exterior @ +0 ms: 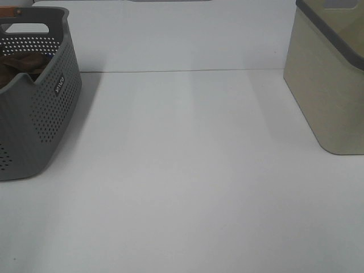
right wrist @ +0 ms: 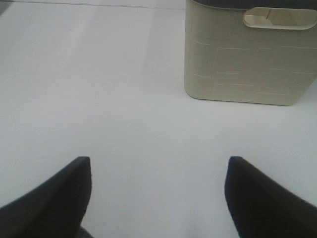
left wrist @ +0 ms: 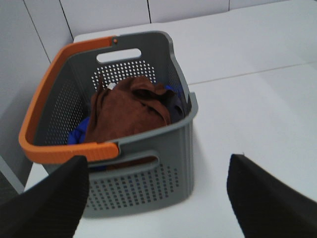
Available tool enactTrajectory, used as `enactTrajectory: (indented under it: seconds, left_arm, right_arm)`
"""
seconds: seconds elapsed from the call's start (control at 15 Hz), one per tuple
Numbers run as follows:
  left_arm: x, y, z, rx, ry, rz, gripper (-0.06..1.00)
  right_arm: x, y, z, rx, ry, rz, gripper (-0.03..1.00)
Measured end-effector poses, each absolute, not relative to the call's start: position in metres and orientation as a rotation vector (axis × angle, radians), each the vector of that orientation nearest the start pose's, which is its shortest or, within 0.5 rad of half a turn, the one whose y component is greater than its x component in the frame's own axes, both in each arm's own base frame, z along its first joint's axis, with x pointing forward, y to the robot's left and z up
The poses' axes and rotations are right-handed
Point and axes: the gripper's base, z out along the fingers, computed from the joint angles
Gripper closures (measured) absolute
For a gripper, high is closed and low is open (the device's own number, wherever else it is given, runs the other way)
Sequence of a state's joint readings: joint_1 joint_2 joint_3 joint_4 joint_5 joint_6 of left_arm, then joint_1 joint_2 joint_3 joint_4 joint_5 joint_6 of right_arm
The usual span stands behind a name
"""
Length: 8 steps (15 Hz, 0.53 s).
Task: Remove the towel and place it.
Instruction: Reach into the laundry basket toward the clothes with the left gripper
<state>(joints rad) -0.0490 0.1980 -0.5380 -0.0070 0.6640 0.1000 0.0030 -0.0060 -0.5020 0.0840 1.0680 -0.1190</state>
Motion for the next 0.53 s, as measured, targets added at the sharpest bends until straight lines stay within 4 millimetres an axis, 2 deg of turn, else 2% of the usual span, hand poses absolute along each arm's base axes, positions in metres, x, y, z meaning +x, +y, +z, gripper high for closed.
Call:
enactTrajectory:
  seconds: [0.2,0.27,0.33,0.53]
  left_arm:
    - [0.085,-0.003,0.330,0.145,1.784,0.070,0.21]
    - [0.104,-0.004,0.332,0.144,1.821,0.068,0.22]
    - [0.114,-0.004,0.333,0.137,1.848,0.059,0.22]
    - [0.175,-0.007,0.341,0.108,1.990,0.033,0.27]
  right_arm:
    - [-0.007,0.007,0.277,-0.129,2.037,0.028,0.25]
    - [-0.007,0.007,0.277,-0.129,2.037,0.028,0.25]
    - [-0.007,0.007,0.277,-0.129,2.037,0.028,0.25]
    - [-0.007,0.007,0.277,-0.129,2.037,0.028,0.25]
